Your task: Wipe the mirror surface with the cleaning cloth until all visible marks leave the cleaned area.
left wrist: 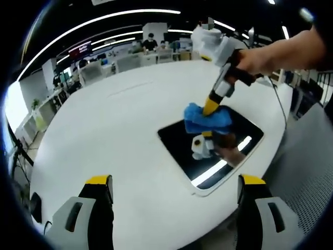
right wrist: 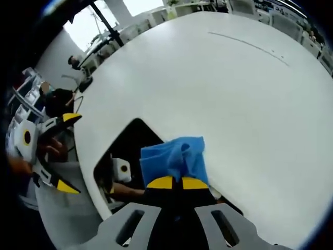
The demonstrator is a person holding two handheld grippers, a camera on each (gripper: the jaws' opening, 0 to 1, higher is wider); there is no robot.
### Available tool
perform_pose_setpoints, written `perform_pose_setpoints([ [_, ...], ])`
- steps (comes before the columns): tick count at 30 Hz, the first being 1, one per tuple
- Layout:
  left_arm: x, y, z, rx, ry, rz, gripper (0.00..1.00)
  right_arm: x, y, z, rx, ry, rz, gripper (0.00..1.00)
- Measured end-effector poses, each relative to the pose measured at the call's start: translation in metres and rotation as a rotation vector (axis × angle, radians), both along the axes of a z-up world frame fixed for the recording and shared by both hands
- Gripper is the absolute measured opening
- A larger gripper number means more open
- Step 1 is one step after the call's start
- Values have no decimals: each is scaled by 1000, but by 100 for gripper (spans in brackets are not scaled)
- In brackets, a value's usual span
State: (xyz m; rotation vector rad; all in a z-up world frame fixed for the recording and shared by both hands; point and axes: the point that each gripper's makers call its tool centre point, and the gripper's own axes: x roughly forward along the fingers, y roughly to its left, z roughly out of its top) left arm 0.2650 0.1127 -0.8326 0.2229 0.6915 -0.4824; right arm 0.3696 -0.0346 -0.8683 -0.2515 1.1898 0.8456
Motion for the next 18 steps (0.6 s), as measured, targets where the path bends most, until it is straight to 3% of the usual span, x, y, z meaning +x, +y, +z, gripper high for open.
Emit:
perform_pose_setpoints([
  [6, 4, 12, 4, 25, -31, 47, 100, -1, 0, 0, -1, 14, 18, 0],
  [12, 4, 19, -1, 70, -43, 22, 100, 2, -5, 0, 12, 40, 18, 0],
  [15, 6, 20, 3, 78, -61, 34, 100, 5, -15, 0, 19, 41, 3, 0],
  [18, 5, 20, -1, 75, -39, 31, 100, 5, -32, 0, 19, 44, -25, 0],
])
